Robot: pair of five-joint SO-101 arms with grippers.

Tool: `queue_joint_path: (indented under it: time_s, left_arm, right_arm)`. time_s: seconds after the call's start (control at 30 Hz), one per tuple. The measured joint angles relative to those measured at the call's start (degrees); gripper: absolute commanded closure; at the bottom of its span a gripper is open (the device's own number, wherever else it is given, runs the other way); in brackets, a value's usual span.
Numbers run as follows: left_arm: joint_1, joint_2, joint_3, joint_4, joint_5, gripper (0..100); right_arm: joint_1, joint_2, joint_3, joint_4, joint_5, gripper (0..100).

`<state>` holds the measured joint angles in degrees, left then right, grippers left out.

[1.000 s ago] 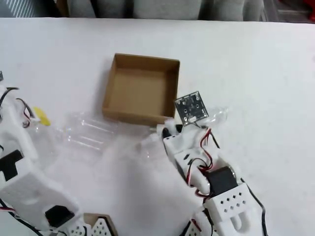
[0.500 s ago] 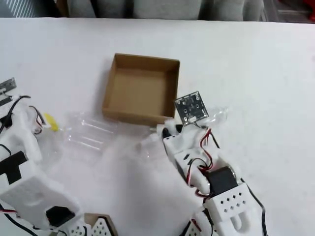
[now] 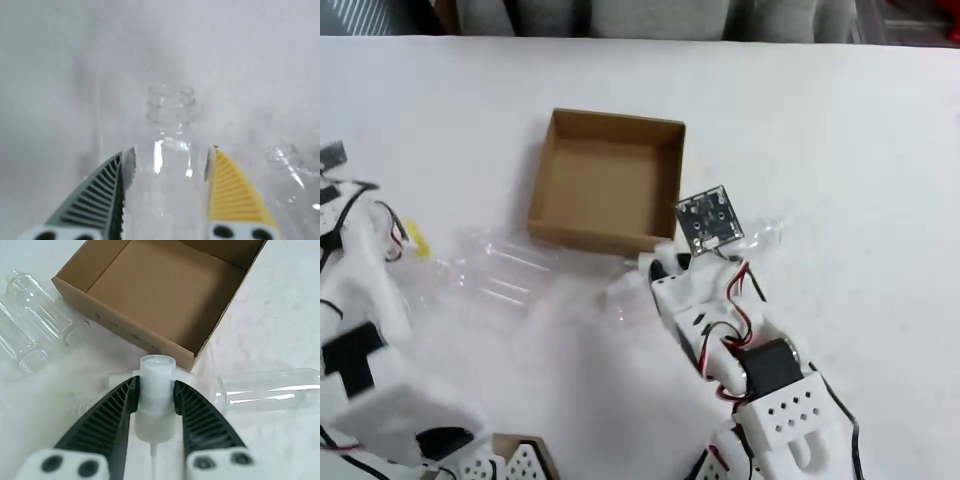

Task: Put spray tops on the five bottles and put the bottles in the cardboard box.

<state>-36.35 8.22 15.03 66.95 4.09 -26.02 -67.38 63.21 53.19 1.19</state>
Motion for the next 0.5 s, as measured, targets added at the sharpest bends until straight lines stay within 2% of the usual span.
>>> queue_joint_path:
  time_s: [0.23,0.37,0.5]
  left_arm:
    - [7.8,-20.2,2.2,3.3,0.0,97]
    - [16.2,-32.8,8.7,2.9,0.0,97]
    - [25.4,-44.6,16.1,-1.8,0.0,97]
  right_arm:
    - [6.4,0.0,0.0,-4.4,0.0,98.3]
    - [6.9,0.0,0.0,-8.2,0.0,98.3]
    - [9.2,0.0,0.0,-14.9,0.0,98.3]
